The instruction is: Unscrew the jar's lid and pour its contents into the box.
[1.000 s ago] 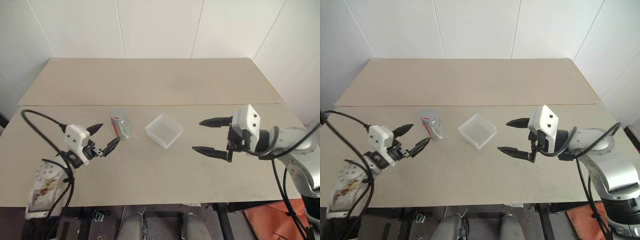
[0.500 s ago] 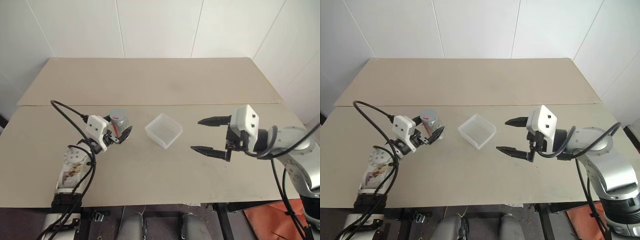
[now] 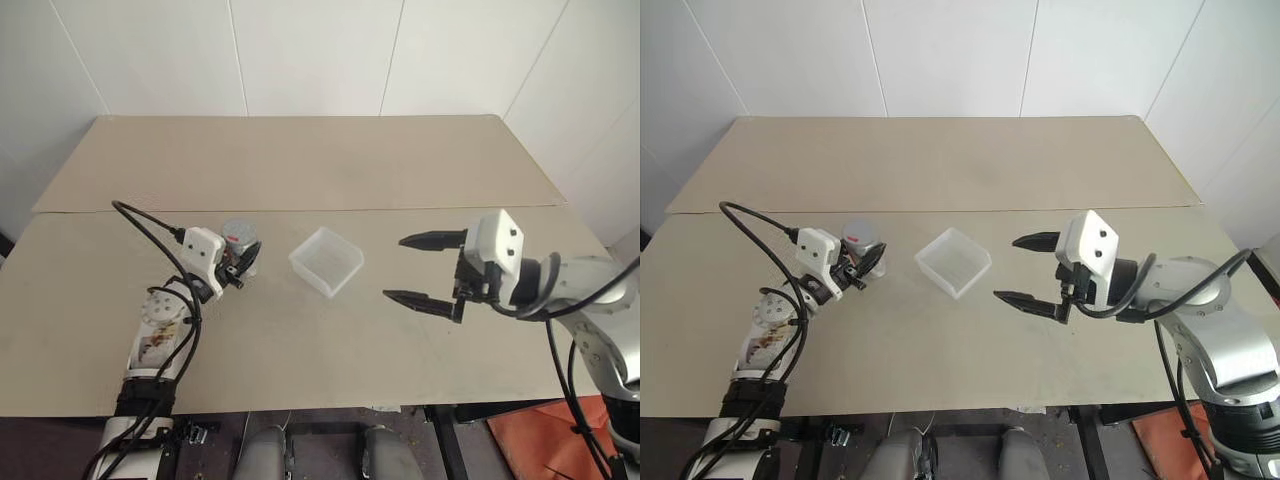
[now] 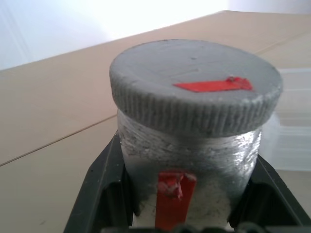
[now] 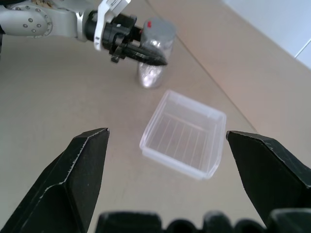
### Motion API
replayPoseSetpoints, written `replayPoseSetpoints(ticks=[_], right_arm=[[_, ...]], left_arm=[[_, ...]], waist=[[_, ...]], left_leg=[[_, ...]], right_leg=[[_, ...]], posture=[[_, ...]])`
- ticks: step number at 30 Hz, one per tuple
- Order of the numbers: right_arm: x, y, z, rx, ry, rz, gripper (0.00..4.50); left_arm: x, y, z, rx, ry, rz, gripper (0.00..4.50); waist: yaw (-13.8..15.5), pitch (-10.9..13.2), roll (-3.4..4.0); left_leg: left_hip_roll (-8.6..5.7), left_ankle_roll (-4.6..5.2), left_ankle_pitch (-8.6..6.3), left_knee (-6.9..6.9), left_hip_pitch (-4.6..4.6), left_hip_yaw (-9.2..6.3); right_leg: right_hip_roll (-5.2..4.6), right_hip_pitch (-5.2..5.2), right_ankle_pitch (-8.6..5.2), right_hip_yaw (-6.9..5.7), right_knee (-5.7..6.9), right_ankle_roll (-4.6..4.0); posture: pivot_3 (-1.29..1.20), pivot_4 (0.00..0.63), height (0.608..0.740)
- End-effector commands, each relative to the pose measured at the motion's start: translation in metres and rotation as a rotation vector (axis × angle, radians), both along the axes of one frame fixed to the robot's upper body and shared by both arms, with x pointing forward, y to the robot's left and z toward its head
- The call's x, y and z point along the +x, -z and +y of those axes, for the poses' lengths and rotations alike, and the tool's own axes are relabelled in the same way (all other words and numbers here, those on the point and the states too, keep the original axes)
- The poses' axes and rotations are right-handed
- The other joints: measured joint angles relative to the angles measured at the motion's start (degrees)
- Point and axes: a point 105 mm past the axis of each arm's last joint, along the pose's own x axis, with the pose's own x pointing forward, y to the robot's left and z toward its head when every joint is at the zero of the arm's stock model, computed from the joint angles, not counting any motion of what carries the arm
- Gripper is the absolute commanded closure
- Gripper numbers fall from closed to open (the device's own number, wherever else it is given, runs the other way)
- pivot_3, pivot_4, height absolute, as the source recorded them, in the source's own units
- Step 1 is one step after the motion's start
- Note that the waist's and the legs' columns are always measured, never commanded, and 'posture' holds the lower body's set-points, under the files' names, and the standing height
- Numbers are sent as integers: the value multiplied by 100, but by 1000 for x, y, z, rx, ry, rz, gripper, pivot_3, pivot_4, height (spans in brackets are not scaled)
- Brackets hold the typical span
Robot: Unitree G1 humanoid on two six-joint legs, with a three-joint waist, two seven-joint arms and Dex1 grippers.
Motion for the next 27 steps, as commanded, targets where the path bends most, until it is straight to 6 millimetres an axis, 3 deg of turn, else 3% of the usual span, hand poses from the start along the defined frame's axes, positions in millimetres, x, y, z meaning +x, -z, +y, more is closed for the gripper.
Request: replayPoseSetpoints(ticks=[1,5,9,14,18,27], right_arm=[[0,-20,19,47,-87,-72,0],[9,-38,42,119,-153,-52,0],[11,-54,67,189,-212,-9,0],[11,-56,93,202,-231,28,0],[12,-54,103,204,-218,44,0],[22,-50,110,209,-173,72,0]], left_arm=[[-18,-59,0,3,214,-84,2557],[-46,-73,-6,63,467,-26,2557],[-60,-78,-32,24,682,32,2557],[-53,-77,-62,8,795,34,2557],[-45,-74,-78,22,851,23,2557],[-42,-72,-85,62,906,8,2557]], waist=[[-31,0,0],[-97,1,2],[-60,1,2],[3,1,2],[-3,1,2],[-65,1,2]], left_leg=[[0,-2,1,-1,-1,-1],[1,-1,1,-6,0,-1],[-1,1,0,-4,-7,-1],[-4,2,0,0,-17,-7],[-7,3,-1,0,-23,-5],[-4,2,0,-2,-25,-5]], right_leg=[[1,-1,1,-1,-2,-2],[2,-2,-1,1,-4,0],[-2,-1,-1,-7,-1,1],[0,2,0,-22,5,1],[2,1,0,-21,7,3],[6,-3,0,-20,6,4]], posture=[[0,150,740],[0,150,740],[0,150,740],[0,150,740],[0,150,740],[0,150,740]])
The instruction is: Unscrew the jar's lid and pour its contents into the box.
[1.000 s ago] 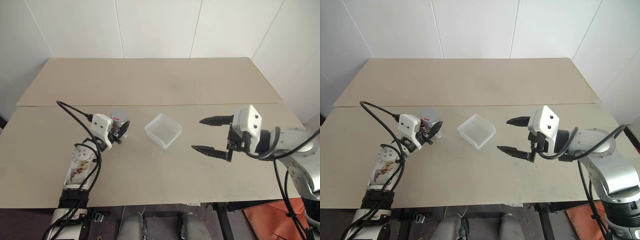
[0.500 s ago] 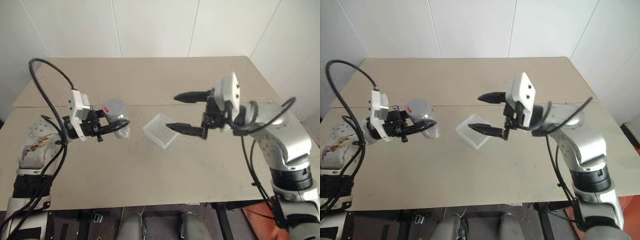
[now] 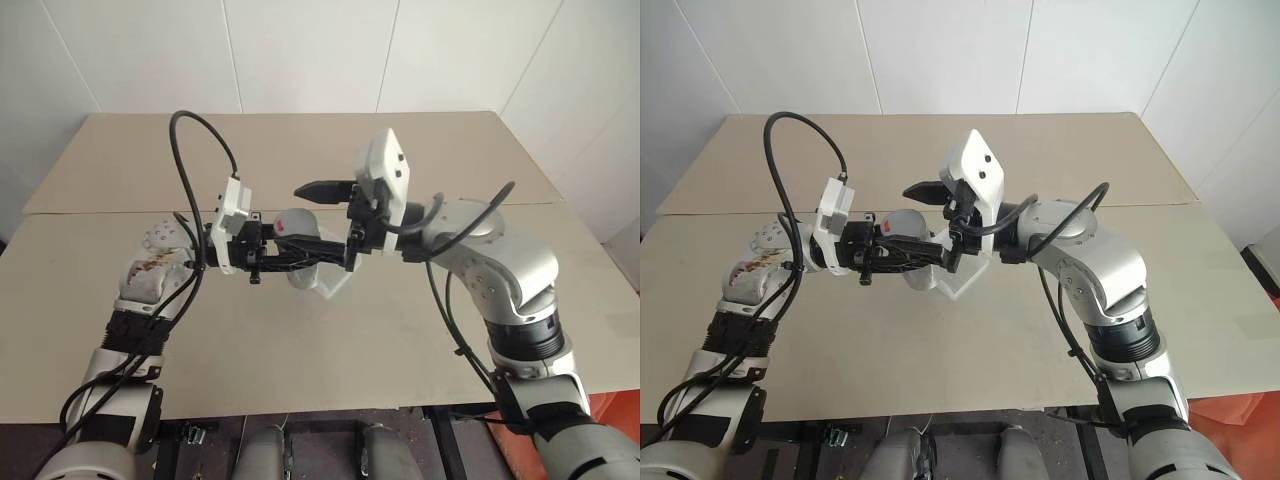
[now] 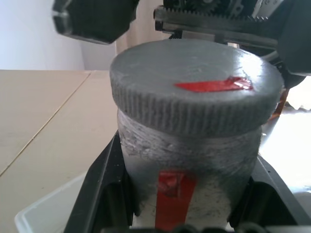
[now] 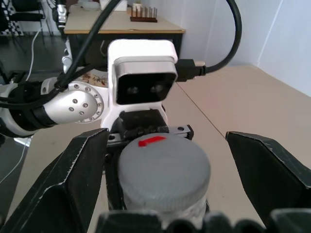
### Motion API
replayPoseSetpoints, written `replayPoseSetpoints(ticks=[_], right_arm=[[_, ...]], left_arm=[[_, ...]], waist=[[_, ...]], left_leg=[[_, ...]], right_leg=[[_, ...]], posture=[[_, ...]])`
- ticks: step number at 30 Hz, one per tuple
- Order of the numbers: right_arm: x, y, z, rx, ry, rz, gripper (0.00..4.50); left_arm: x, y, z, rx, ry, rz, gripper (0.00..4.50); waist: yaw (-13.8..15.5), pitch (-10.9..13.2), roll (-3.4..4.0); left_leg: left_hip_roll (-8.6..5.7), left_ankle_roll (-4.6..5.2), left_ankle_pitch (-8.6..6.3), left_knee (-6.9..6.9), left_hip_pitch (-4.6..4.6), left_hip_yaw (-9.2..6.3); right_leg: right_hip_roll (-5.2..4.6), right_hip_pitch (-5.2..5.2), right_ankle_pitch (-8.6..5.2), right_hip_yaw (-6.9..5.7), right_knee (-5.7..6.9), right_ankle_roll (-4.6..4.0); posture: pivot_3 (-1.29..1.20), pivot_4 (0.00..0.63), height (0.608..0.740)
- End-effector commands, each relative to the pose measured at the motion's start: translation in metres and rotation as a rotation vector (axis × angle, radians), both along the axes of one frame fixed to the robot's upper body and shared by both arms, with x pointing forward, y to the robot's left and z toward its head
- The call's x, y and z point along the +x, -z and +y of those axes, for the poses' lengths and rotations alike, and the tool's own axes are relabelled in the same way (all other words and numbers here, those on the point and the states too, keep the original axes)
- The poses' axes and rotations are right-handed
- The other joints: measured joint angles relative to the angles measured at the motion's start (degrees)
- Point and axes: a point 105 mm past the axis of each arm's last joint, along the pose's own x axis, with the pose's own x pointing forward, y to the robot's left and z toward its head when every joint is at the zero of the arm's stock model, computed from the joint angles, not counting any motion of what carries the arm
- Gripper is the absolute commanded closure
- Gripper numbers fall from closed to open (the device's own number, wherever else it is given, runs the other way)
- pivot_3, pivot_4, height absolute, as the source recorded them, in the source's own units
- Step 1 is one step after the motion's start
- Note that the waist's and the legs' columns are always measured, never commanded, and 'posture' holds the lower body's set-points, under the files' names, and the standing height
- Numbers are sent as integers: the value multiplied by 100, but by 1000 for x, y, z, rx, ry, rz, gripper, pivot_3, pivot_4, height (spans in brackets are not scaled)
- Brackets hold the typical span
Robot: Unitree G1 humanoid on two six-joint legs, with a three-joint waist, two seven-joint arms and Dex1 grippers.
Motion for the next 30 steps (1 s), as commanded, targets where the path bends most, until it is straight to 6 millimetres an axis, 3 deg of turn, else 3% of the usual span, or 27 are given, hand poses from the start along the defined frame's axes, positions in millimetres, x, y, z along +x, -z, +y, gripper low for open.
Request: replayPoseSetpoints(ticks=[1,8,11,15,17,21,24,30], right_arm=[[-2,-8,4,3,-12,-33,0],[0,-3,8,-4,-44,-2,0],[1,-4,8,2,-58,5,607],[-1,-4,7,4,-110,10,1758],[-4,-3,8,-4,-181,9,1758],[-20,5,7,-49,-524,-39,1758],[-13,6,10,-111,-745,-29,1758],[10,7,27,-169,-742,-61,1758]], left_arm=[[-1,-11,-3,2,28,-67,2557],[-2,-12,-2,9,31,-84,2557],[-3,-13,-1,8,30,-87,2557],[-4,-14,-1,4,32,-92,2557],[-5,-17,-1,0,40,-97,2557],[-13,-27,-5,13,134,-110,2557],[-26,-32,-9,49,248,-118,2557],[-32,-30,-12,69,298,-110,2557]], waist=[[-17,0,0],[-31,0,0],[-33,0,0],[-32,0,0],[-33,0,0],[-34,0,0],[-56,1,2],[-137,3,4]], left_leg=[[0,0,0,0,0,-1],[1,1,0,0,0,-3],[1,1,0,0,0,-4],[1,1,0,0,-1,-5],[1,1,0,1,0,-5],[-1,1,-1,1,-1,-2],[0,1,-1,1,1,-2],[8,-7,4,-6,6,-3]], right_leg=[[0,0,0,0,0,0],[0,0,0,0,1,0],[0,0,0,-1,1,0],[0,0,0,-1,1,0],[0,1,0,-1,1,0],[1,1,0,-1,-1,1],[2,2,1,1,0,2],[11,-8,1,8,5,2]], posture=[[0,150,740],[0,150,740],[0,150,740],[0,150,740],[0,150,740],[0,150,740],[0,150,740],[0,150,740]])
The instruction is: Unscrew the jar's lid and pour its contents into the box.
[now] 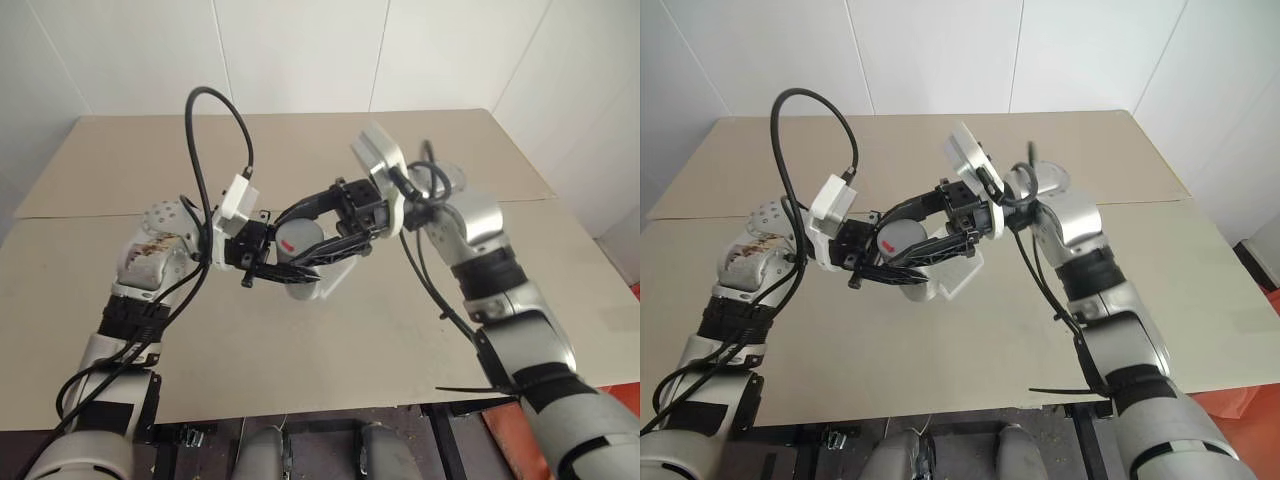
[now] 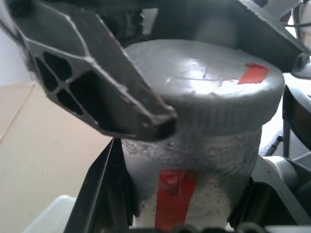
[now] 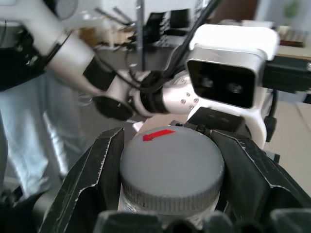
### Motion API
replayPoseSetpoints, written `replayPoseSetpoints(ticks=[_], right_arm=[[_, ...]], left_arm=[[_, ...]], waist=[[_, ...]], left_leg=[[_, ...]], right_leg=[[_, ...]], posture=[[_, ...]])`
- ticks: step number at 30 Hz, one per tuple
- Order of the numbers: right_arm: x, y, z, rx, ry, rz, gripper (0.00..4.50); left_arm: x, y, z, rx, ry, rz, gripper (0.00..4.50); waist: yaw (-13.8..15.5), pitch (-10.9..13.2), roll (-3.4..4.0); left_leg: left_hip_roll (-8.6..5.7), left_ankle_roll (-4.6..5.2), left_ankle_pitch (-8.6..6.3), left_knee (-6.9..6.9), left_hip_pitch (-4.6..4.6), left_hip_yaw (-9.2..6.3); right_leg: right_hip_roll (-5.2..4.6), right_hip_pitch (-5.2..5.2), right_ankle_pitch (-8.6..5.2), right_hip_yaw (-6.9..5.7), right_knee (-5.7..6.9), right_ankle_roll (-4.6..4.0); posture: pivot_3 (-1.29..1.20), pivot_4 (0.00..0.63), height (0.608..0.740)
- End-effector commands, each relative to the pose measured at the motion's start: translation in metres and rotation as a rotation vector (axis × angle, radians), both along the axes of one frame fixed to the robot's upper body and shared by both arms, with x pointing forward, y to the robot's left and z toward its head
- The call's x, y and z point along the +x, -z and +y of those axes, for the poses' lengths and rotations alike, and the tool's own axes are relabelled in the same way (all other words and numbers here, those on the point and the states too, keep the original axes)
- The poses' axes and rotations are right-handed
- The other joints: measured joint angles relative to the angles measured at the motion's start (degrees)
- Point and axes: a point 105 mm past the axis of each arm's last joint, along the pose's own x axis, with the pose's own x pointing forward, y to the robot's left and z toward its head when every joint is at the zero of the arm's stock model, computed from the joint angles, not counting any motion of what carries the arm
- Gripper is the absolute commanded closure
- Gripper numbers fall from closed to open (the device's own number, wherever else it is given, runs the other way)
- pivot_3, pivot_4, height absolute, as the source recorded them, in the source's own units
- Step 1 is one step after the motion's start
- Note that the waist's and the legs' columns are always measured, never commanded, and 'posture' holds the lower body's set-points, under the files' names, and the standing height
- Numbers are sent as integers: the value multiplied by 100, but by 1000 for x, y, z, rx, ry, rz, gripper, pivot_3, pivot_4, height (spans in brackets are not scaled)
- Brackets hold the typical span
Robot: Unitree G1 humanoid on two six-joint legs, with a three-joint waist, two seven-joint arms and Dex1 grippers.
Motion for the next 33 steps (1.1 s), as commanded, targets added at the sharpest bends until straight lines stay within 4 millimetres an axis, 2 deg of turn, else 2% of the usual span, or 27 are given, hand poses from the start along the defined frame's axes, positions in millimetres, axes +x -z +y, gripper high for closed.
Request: replayPoseSetpoints(ticks=[1,6,7,12,15,18,21,26,30,33], right_arm=[[4,5,8,-33,-28,-65,1758],[13,0,-10,49,103,-64,163],[14,-1,-15,70,134,-64,58],[3,-7,-45,162,343,-36,58],[-13,-10,-50,189,438,-25,58],[-24,-13,-43,200,504,-29,58],[-24,-16,-29,206,594,-12,58],[-1,-10,-8,142,800,-57,58],[5,-11,-2,143,834,-36,58],[11,-13,-4,151,866,-20,58]], left_arm=[[-11,-16,-13,-63,87,-50,2557],[-3,-11,-6,-83,7,-38,2557],[-1,-9,-4,-82,-9,-37,2557],[14,-6,7,-111,-131,-42,2557],[21,-5,10,-124,-183,-49,2557],[23,-3,9,-127,-189,-49,2557],[23,-2,5,-128,-182,-47,2557],[23,-2,-1,-134,-174,-53,2557],[21,-2,-1,-135,-171,-56,2557],[21,-3,1,-133,-176,-60,2557]], waist=[[-3,1,1],[114,1,1],[128,1,1],[158,1,0],[134,1,0],[78,1,0],[78,0,0],[91,0,0],[103,0,0],[99,0,0]], left_leg=[[-1,-1,0,1,-1,0],[-3,-1,0,8,-9,-1],[-3,-1,0,10,-13,-2],[-6,-4,2,15,-24,-4],[-5,-4,2,13,-25,-3],[-5,-4,2,8,-20,-2],[-4,-4,2,8,-18,-2],[-9,-2,1,10,-21,-1],[-9,-2,1,10,-27,-2],[-9,0,1,12,-33,-2]], right_leg=[[0,-2,0,1,1,0],[-4,0,0,-3,1,0],[-5,0,0,-5,0,0],[-12,-10,1,-8,5,0],[-11,-15,1,-7,9,0],[-9,-18,1,-1,15,-1],[-7,-18,1,2,18,-1],[-8,-19,1,3,17,-1],[-8,-21,1,1,13,-1],[-8,-22,1,0,7,0]], posture=[[0,150,740],[0,150,740],[0,150,740],[0,150,740],[0,150,740],[0,150,740],[0,150,740],[0,150,740],[0,150,740],[0,150,740]])
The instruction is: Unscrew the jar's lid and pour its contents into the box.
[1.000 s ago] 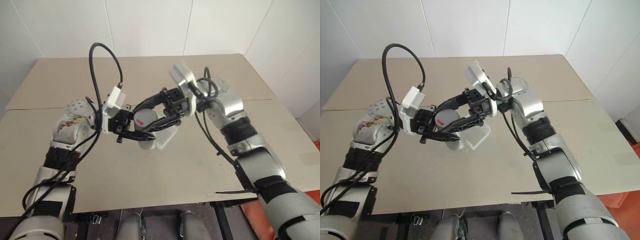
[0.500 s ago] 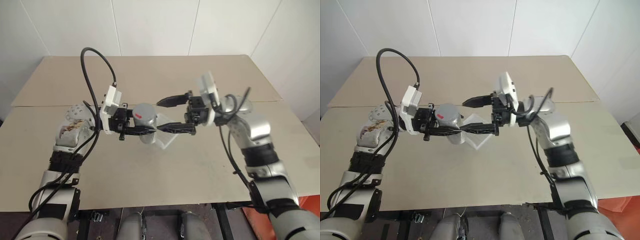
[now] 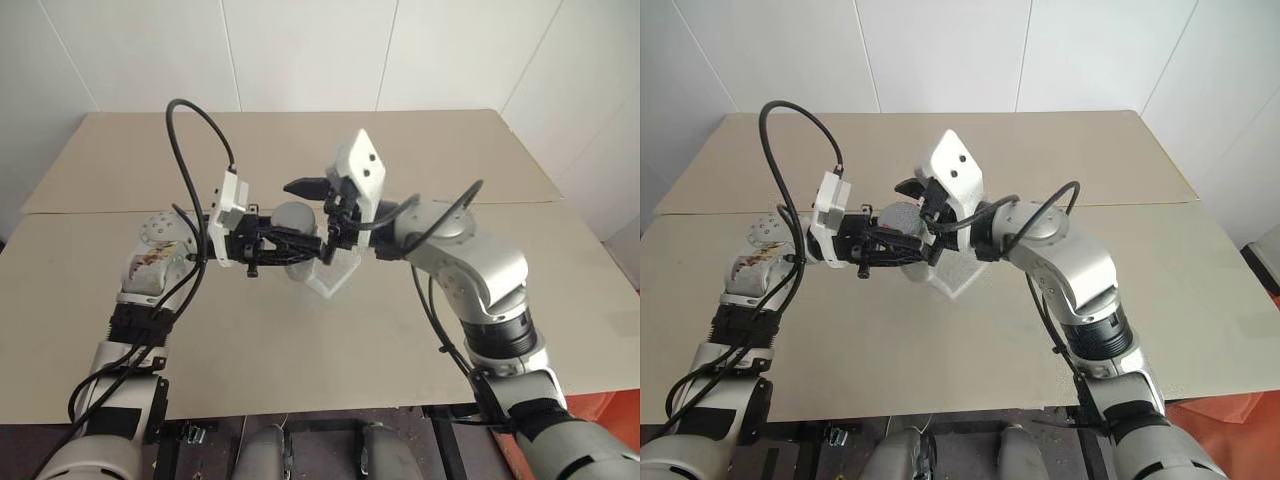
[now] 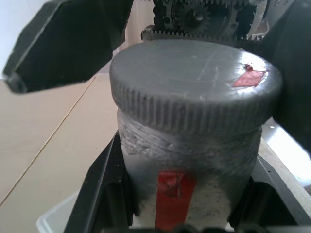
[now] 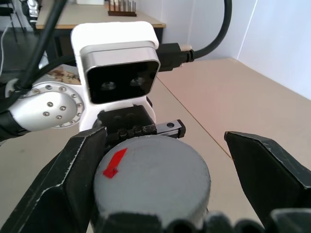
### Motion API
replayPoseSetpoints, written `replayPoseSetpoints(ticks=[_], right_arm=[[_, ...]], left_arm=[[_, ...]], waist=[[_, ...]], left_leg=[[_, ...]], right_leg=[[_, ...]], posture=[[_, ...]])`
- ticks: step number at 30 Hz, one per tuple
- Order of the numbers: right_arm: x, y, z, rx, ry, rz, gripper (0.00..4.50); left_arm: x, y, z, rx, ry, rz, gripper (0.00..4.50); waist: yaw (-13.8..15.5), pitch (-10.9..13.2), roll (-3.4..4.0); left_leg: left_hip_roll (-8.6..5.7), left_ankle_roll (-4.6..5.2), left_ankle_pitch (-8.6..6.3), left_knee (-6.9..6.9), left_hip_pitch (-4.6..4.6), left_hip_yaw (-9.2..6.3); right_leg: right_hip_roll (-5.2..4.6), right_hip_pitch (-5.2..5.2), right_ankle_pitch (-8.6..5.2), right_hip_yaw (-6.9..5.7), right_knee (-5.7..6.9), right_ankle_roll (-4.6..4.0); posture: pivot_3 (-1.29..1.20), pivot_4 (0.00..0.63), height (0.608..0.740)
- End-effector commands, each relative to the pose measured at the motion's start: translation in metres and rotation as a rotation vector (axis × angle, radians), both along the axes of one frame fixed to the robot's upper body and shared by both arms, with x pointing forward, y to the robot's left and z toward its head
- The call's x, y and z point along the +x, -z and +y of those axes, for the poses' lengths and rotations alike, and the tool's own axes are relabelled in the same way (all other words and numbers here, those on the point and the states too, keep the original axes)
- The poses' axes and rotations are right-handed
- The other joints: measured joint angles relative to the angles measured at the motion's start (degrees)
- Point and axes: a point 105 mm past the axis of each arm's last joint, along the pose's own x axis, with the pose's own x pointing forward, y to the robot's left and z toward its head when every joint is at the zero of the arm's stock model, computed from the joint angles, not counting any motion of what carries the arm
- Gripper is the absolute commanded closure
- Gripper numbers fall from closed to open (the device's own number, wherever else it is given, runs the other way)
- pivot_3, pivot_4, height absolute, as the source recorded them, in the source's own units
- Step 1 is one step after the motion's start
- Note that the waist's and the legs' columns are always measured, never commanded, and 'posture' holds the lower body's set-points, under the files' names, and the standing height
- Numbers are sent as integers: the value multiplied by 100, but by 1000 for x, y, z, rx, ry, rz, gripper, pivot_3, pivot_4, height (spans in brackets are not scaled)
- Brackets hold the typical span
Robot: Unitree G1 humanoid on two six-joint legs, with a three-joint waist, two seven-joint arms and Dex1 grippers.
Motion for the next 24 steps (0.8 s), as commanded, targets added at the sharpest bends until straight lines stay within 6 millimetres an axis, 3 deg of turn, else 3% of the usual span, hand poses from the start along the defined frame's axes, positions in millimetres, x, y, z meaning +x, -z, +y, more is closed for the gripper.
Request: replayPoseSetpoints(ticks=[1,15,19,24], right_arm=[[8,-13,-8,21,62,-35,58],[24,-15,-83,29,213,-39,58],[15,-13,-85,18,187,-53,58],[-10,-17,-65,17,36,-80,58]], left_arm=[[-4,-9,0,0,18,-52,2557],[-11,-8,21,30,-5,-39,2557],[-10,-9,22,32,-7,-39,2557],[-5,-9,13,17,-7,-49,2557]], waist=[[0,0,0],[45,0,0],[22,0,0],[-8,0,0]], left_leg=[[0,1,0,0,0,0],[-1,5,-3,-1,-1,-1],[2,4,-2,-2,-1,0],[2,4,-2,-2,-2,0]], right_leg=[[0,0,0,-1,0,0],[-3,2,0,-5,-1,0],[0,1,0,-4,-5,0],[1,-4,0,1,-1,1]], posture=[[0,150,740],[0,150,740],[0,150,740],[0,150,740]])
